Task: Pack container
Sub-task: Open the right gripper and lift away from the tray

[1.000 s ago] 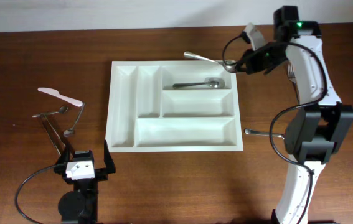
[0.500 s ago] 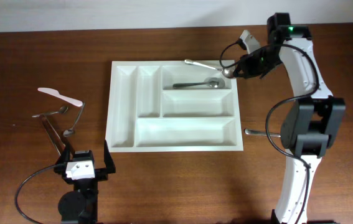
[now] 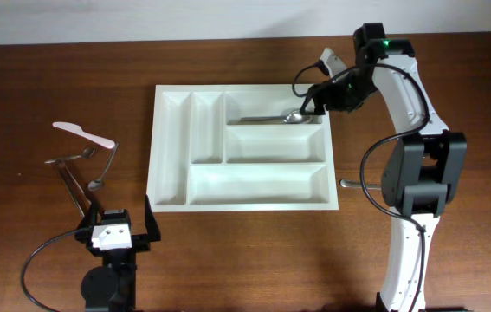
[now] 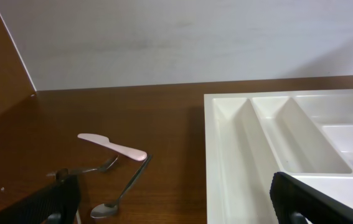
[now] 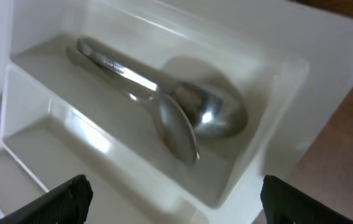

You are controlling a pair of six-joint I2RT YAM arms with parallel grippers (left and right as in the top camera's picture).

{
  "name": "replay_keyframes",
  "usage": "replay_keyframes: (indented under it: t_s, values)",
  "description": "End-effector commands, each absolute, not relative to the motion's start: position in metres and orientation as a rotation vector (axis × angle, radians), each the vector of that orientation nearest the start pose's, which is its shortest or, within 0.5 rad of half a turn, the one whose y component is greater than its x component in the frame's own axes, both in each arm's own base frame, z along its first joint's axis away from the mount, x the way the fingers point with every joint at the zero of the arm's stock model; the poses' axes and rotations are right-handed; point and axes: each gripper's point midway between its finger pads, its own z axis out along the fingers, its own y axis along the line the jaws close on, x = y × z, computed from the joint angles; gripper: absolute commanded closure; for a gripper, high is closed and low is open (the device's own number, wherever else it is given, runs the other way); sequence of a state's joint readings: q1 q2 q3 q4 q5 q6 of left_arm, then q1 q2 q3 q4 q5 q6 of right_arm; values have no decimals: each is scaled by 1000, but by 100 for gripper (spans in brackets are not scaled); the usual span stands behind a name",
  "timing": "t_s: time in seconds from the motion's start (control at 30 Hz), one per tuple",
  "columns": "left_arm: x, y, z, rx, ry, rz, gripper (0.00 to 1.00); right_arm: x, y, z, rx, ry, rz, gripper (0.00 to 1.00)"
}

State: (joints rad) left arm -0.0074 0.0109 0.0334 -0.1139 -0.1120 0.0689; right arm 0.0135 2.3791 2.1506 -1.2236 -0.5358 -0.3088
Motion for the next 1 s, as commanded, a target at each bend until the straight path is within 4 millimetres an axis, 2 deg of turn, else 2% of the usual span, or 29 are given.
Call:
replay_keyframes:
  t_s: [0.0,0.1,0.17,0.3,0.37,0.43,0.47,0.67,0.83,0.97]
  values:
    - [244,17,158,-4,1663,154,1,502,71,108,-382,2780,711,12]
    - [244,17,158,-4,1663,153,1,511,29,118,-214,2807,570,12]
    - [244,17,158,-4,1663,153,1,514,-2,118,-133,2827,456,11]
    - [244,17,158,-4,1663,153,1,505,-66,102,-16,2912,134,10]
    - [244,17,158,-4,1663,153,1,501,-93,92,95,2938,10,10]
    - [244,17,158,-4,1663,153,1,499,-107,84,141,2946,-46,10]
    - [244,17,158,-4,1663,153,1,496,-121,80,182,2950,-119,11]
    - [244,17,158,-4,1663,153,1,495,-148,77,262,2936,-239,11]
    - [244,17,158,-4,1663,154,1,488,-168,54,342,2968,-238,11]
    - [244,17,158,-4,1663,153,1,481,-175,37,394,2996,-183,14]
